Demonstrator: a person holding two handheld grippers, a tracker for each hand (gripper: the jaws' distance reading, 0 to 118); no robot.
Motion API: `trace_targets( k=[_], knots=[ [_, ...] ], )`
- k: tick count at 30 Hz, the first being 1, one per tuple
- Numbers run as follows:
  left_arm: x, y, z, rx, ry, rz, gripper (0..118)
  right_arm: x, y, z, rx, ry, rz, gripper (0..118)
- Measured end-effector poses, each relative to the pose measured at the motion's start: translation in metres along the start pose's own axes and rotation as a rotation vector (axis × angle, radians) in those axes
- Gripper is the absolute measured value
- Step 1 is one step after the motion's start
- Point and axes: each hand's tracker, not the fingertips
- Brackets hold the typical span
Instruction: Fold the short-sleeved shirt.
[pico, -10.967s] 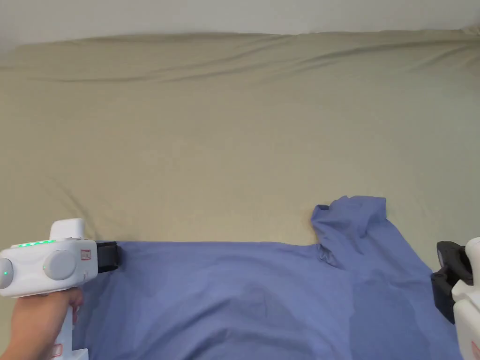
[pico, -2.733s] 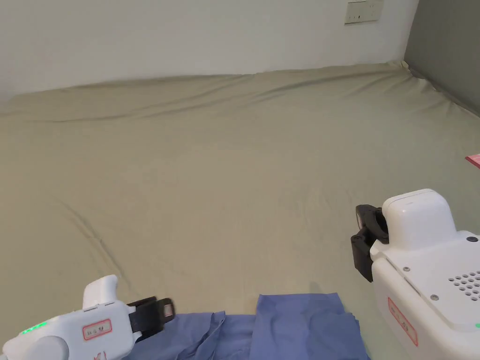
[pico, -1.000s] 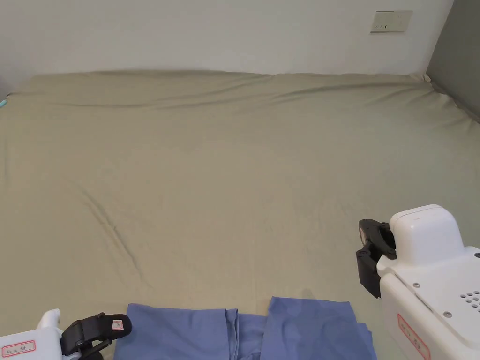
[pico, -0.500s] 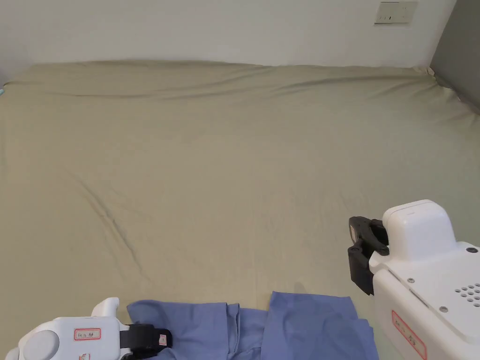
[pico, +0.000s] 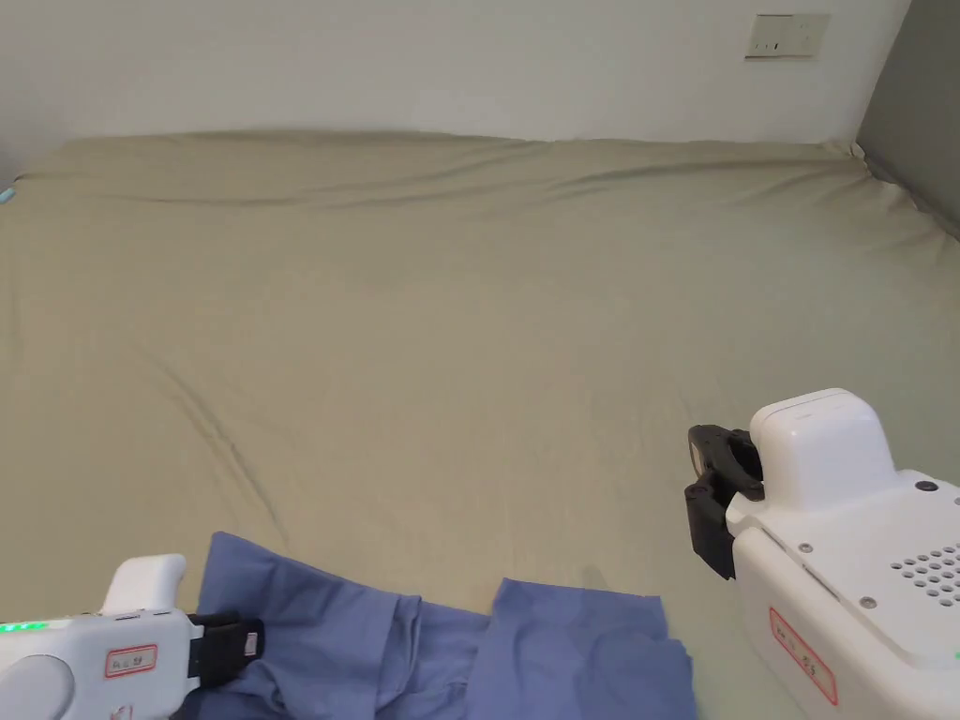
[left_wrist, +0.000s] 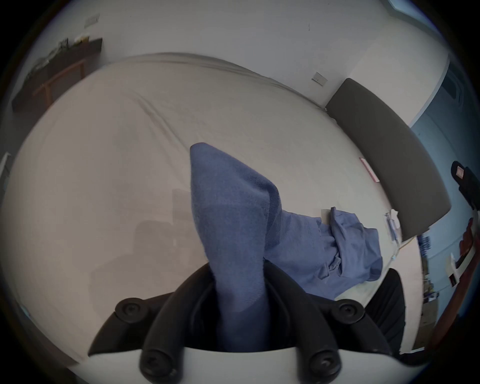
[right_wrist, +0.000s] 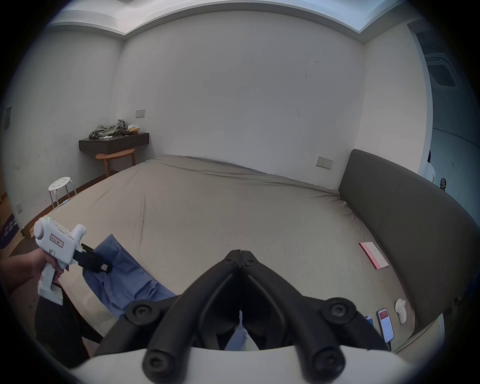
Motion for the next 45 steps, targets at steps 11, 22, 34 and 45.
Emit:
trace_targets(
  k=[11,22,34,45],
  knots=[
    [-0.033,0.017,0.080,0.041,0.439,-0.035,11,-0.011,0.005,0.000,0.015,0.026,0.010,0],
    [0.050,0.029,0.035,-0.015,0.177,-0.027,11,-0.015,0.006,0.006,0.022,0.041,0.034,0],
    [0.122,-0.001,-0.074,-0.179,0.108,-0.021,11,0.007,-0.011,0.009,-0.002,0.011,-0.011,0],
    [0.156,-0.013,-0.065,-0.139,-0.288,0.046,106,0.014,-0.017,0.001,-0.023,0.007,-0.033,0]
  ],
)
